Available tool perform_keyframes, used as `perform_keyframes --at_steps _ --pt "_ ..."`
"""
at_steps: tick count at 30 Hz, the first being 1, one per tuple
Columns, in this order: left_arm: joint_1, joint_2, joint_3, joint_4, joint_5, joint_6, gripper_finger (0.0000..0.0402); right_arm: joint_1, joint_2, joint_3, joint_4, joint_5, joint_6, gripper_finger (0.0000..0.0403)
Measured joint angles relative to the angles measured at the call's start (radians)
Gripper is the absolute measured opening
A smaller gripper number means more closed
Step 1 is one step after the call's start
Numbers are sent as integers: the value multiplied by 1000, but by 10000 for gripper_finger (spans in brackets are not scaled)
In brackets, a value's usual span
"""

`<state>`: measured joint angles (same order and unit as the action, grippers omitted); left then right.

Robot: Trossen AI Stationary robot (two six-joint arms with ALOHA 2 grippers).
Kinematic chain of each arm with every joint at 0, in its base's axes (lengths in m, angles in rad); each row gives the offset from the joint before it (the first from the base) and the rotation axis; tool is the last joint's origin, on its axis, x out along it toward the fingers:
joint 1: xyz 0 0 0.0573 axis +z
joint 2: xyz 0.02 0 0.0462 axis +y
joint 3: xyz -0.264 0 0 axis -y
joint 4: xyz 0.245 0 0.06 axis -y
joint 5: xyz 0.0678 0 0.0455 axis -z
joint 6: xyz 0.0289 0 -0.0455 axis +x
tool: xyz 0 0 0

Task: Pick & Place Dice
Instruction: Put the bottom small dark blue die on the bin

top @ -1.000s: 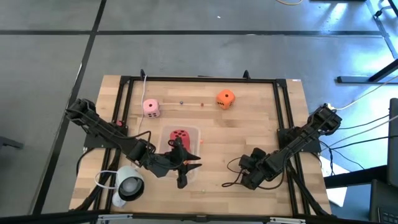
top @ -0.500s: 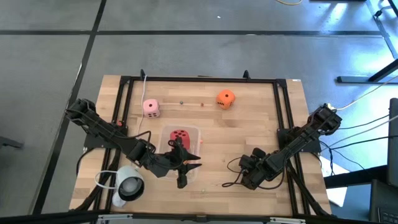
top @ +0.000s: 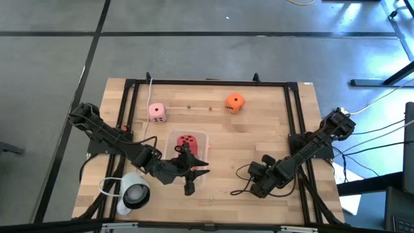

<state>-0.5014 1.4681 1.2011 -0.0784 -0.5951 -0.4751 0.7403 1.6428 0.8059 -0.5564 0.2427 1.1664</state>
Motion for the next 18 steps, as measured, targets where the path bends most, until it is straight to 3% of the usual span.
perform_keyframes --at_steps 14,18 --pt "0 0 0 0 -15 22 102 -1 -6 0 62 -63 5 46" --pt "0 0 0 0 -15 26 102 -1 -39 28 61 -35 0 46"
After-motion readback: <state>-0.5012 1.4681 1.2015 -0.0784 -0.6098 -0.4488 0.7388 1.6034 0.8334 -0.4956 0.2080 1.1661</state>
